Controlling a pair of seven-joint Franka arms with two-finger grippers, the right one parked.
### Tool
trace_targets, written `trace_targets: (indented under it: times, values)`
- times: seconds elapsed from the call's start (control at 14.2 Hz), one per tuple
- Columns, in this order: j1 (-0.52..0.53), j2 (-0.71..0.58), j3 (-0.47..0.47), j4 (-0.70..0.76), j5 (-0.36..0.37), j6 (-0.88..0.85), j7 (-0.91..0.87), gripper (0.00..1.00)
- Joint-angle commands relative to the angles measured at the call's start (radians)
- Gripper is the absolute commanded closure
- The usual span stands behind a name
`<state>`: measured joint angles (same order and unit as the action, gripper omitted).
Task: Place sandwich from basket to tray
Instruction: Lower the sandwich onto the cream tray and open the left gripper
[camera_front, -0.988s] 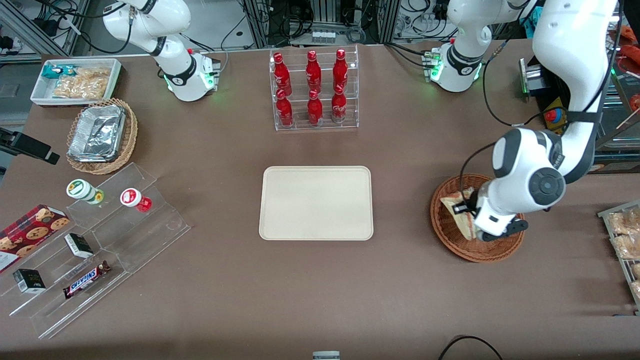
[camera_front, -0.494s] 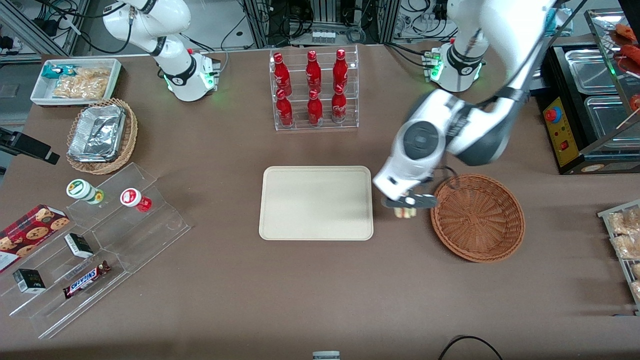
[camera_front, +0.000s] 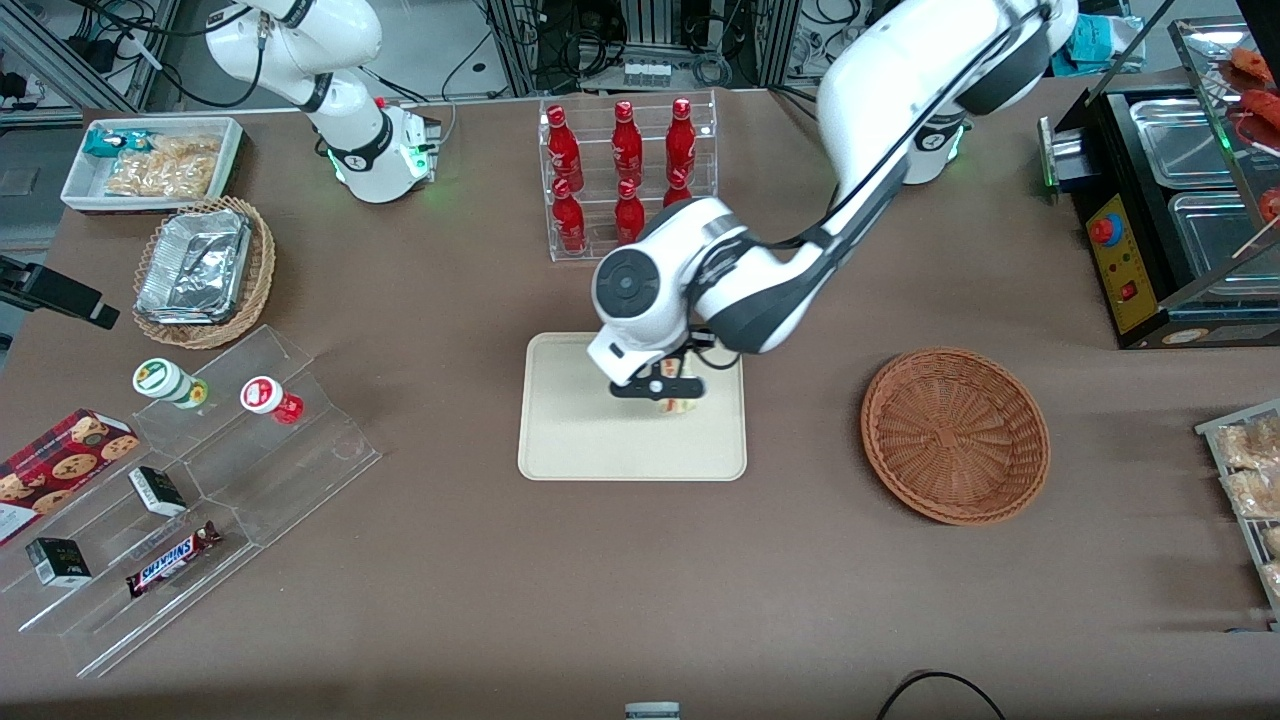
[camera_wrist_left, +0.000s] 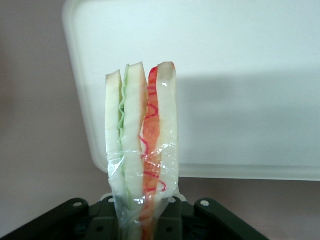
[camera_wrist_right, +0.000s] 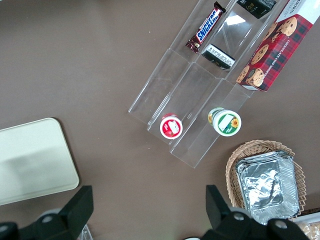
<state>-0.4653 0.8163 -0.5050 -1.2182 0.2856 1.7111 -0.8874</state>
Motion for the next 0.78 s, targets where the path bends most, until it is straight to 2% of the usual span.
trace_targets:
  times: [0.0, 0.35, 0.49, 0.64, 0.71]
  values:
    - [-0.05, 0.055, 0.008, 0.065, 0.015, 0.039, -0.045, 0.78]
    - [-0.078, 0.107, 0.028, 0.071, 0.015, 0.149, -0.064, 0.54]
    - [-0.076, 0.115, 0.028, 0.071, 0.015, 0.156, -0.064, 0.25]
    - [-0.075, 0.11, 0.042, 0.072, 0.015, 0.156, -0.064, 0.16]
    - [-0.075, 0.106, 0.049, 0.072, 0.015, 0.156, -0.059, 0.0]
